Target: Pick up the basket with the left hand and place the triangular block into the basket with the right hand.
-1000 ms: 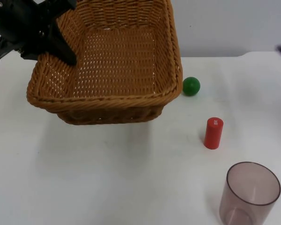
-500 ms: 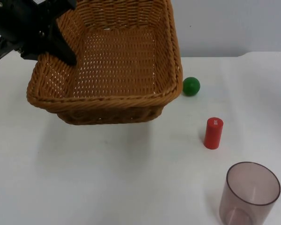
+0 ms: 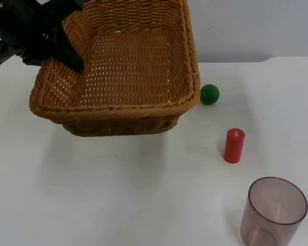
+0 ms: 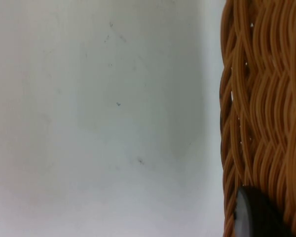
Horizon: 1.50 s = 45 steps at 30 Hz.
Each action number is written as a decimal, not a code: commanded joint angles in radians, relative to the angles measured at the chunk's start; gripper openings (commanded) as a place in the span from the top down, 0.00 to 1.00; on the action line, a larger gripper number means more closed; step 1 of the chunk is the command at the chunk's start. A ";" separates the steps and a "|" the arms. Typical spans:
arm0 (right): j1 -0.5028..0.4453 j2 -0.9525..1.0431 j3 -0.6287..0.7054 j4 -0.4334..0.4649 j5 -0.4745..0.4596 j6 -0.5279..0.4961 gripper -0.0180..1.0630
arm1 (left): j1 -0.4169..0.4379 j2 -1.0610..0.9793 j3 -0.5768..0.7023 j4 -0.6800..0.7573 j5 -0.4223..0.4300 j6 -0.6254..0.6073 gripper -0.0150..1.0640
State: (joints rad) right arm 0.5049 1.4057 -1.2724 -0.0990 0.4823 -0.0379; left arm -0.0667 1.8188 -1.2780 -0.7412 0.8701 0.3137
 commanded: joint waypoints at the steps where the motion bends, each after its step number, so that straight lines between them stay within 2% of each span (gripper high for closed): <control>1: 0.038 0.004 -0.004 0.000 -0.063 0.038 0.98 | -0.003 -0.017 -0.002 -0.036 0.010 -0.005 0.99; 8: 0.111 0.112 -0.072 -0.004 -0.080 0.049 0.98 | -0.003 -0.017 -0.002 -0.036 0.012 -0.005 0.99; 11: 0.139 0.212 -0.153 -0.004 -0.080 0.049 0.98 | -0.003 -0.017 -0.002 -0.036 0.012 -0.005 0.99; 18: 0.190 0.419 -0.341 -0.004 -0.004 0.017 0.98 | -0.003 -0.017 -0.002 -0.036 0.012 -0.005 0.99; 23: 0.206 0.537 -0.421 -0.004 0.034 -0.008 0.98 | -0.003 -0.017 -0.002 -0.036 0.007 -0.005 0.99; 36: 0.205 0.626 -0.431 -0.002 0.018 -0.038 0.97 | -0.003 -0.017 -0.002 -0.034 0.010 -0.005 0.99; 38: 0.205 0.626 -0.431 -0.002 0.016 -0.038 0.93 | -0.003 -0.017 -0.002 -0.034 0.010 -0.005 0.99; 41: 0.205 0.626 -0.431 -0.002 0.018 -0.038 0.76 | -0.003 -0.017 -0.002 -0.034 0.010 -0.005 0.99; 42: 0.205 0.626 -0.431 -0.002 0.018 -0.038 0.76 | -0.003 -0.017 -0.002 -0.034 0.010 -0.005 0.99; 44: 0.205 0.626 -0.431 -0.002 0.020 -0.038 0.58 | -0.003 -0.017 -0.002 -0.034 0.010 -0.005 0.99; 45: 0.206 0.626 -0.431 -0.002 0.025 -0.038 0.44 | -0.003 -0.017 -0.002 -0.034 0.010 -0.005 0.99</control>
State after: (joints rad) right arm 0.7084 2.0348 -1.6931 -0.0999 0.5138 -0.0705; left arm -0.0667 1.8188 -1.2780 -0.7412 0.8741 0.3137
